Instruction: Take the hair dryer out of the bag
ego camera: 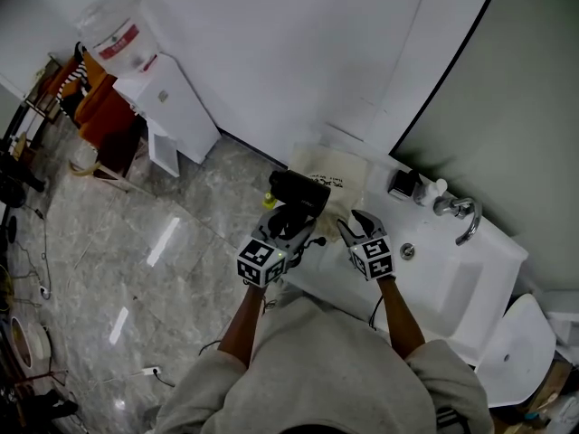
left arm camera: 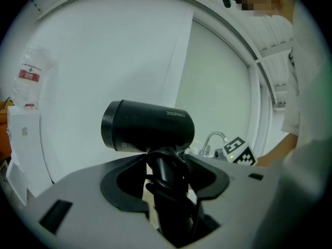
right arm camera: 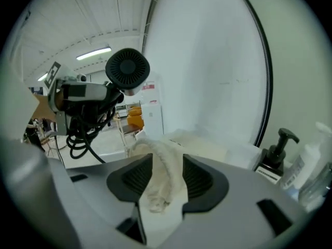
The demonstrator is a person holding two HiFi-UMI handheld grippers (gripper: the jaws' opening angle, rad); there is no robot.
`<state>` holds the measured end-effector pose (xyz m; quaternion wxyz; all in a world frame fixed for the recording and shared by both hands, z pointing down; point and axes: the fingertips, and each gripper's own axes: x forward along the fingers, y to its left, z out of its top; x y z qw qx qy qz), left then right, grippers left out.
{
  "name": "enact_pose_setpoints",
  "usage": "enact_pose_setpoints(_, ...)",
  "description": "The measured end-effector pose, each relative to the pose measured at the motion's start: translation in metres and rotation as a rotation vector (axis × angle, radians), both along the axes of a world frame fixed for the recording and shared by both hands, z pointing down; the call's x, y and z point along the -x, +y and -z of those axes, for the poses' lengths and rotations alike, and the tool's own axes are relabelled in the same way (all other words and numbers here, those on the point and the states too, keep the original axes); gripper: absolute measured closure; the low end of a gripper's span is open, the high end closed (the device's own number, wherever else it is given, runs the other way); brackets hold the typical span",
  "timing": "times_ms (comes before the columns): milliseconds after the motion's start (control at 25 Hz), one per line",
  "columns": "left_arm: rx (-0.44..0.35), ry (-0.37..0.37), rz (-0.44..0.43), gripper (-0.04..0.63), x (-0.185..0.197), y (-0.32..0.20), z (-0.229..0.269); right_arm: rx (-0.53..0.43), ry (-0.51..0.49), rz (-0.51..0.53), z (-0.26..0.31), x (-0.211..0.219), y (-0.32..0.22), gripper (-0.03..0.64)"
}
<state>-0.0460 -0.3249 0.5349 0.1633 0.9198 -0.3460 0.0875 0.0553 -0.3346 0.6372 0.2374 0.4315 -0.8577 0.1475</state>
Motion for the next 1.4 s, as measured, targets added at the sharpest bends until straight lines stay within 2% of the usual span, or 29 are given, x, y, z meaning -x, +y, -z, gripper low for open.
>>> enact_pose_setpoints(240, -0.066, 0.055, 0.008, 0.368, -0.004, -0.015, 0.030, -0.094, -0.093, -0.098, 0.052, -0.015, 0.000, 0.496)
enact_pose_setpoints(480, -0.128, 0.098, -0.002, 0.368, -0.014, -0.026, 0.059, -0.204, -0.126, -0.186, 0.103, -0.042, -0.008, 0.594)
enact_pose_setpoints(600, -0.151, 0.115, -0.011, 0.368, -0.019, -0.030, 0.071, -0.246, -0.131, -0.204, 0.123, -0.051, -0.011, 0.617)
enact_pose_setpoints(960, -0.193, 0.138, -0.019, 0.368, -0.028, -0.041, 0.090, -0.338, -0.127, -0.229, 0.157, -0.063, -0.021, 0.617)
enact_pose_setpoints(1400, -0.196, 0.140, -0.018, 0.368, -0.027, -0.047, 0.091, -0.335, -0.105, -0.262, 0.154, -0.069, -0.024, 0.618)
